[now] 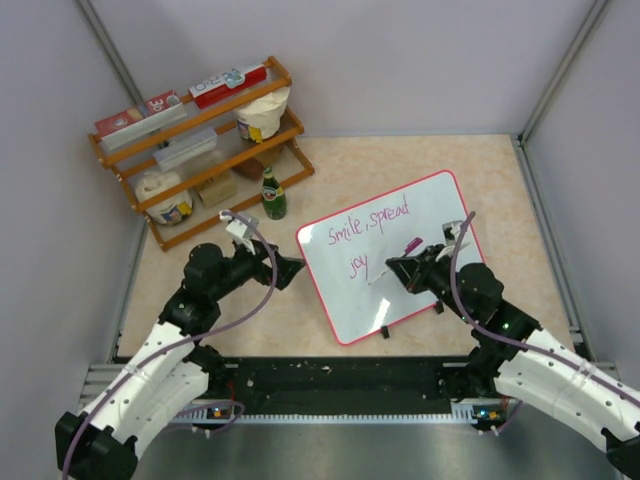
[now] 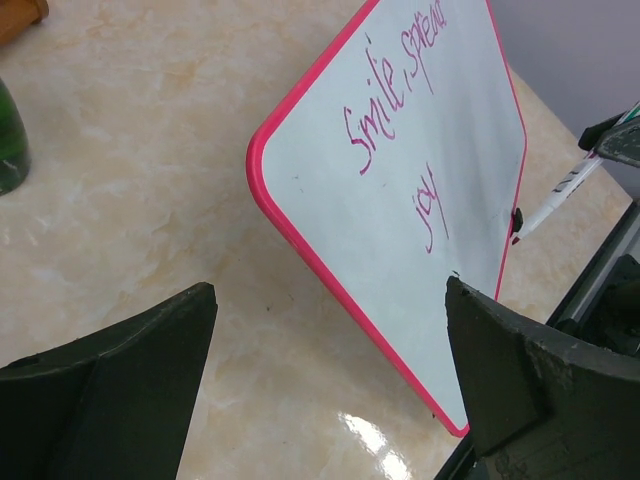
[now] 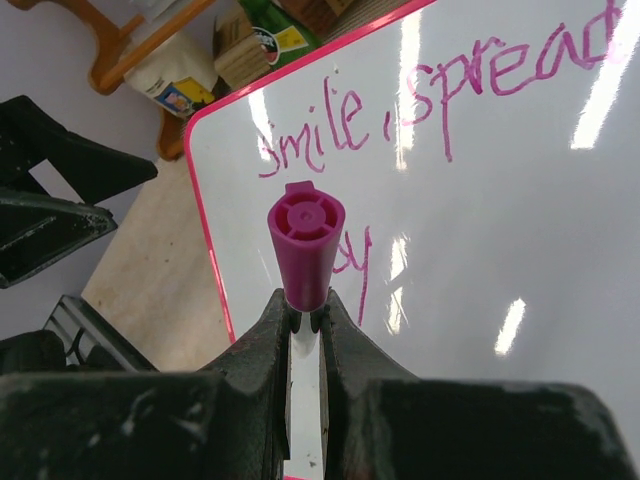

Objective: Write a sentence on the whiteboard
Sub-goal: Write a sentence on the whiteboard, then put down the whiteboard marker at the center of the board.

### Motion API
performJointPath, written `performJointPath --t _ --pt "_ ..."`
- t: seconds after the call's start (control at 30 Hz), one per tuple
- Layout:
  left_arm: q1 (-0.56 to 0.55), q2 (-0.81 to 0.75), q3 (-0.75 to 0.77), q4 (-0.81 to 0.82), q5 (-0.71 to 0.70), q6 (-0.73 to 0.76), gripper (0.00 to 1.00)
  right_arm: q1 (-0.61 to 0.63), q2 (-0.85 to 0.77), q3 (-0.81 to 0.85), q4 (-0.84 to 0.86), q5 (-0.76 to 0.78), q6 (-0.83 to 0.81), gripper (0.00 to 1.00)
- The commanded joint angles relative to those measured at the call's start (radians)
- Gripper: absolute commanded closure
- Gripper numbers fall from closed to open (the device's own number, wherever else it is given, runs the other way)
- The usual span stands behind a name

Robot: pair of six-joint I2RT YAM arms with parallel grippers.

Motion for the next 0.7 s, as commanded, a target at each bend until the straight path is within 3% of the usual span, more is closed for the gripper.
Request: performJointPath --t 0.0,0.4,0.67 --pt "0.006 -0.045 0.070 -0.017 -0.007 -0.023 0.01 -0.006 0.058 0.080 0.052 -0.113 -0.030 1.00" --pt "0.006 -0.138 0.225 -0.143 -0.018 -0.006 0.01 -0.002 0.435 0.265 0.208 -0.468 -0.030 1.00" --pt "0.006 -0.195 0.337 -0.168 0.003 -0.029 0.01 0.110 0.692 0.436 0.256 -0.577 -0.024 1.00"
